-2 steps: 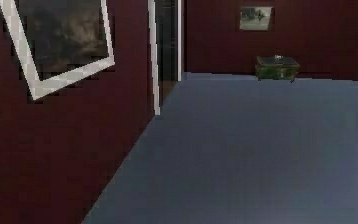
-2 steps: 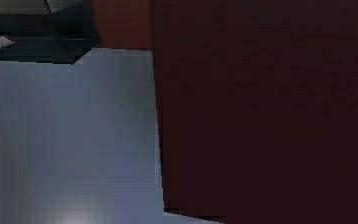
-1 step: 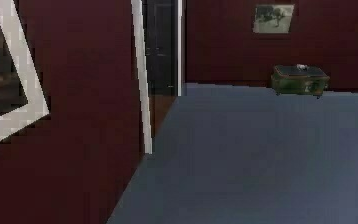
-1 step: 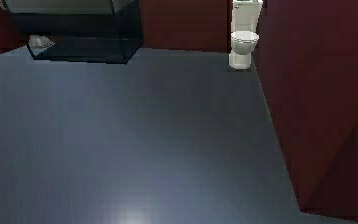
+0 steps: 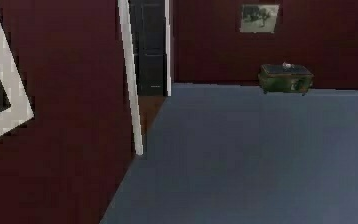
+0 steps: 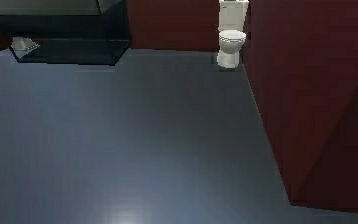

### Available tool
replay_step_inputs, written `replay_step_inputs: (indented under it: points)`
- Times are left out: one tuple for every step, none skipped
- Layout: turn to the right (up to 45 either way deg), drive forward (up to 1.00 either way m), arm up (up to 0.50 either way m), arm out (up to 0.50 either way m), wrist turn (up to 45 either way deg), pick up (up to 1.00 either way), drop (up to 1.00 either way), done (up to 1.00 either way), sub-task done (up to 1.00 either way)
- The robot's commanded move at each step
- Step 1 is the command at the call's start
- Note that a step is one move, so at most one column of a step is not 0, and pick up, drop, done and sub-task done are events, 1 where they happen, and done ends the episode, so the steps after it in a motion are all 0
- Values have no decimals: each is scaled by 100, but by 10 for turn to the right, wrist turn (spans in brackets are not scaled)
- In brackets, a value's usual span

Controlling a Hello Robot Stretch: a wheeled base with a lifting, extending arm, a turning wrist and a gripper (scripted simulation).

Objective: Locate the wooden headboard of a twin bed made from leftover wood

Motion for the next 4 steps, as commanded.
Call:
replay_step_inputs:
  points:
    - [0, 100, 0, 0, 0, 0, 0, 0, 0]
    - [0, 100, 0, 0, 0, 0, 0, 0, 0]
    - [180, 0, 0, 0, 0, 0, 0, 0, 0]
    - [0, 5, 0, 0, 0, 0, 0, 0, 0]
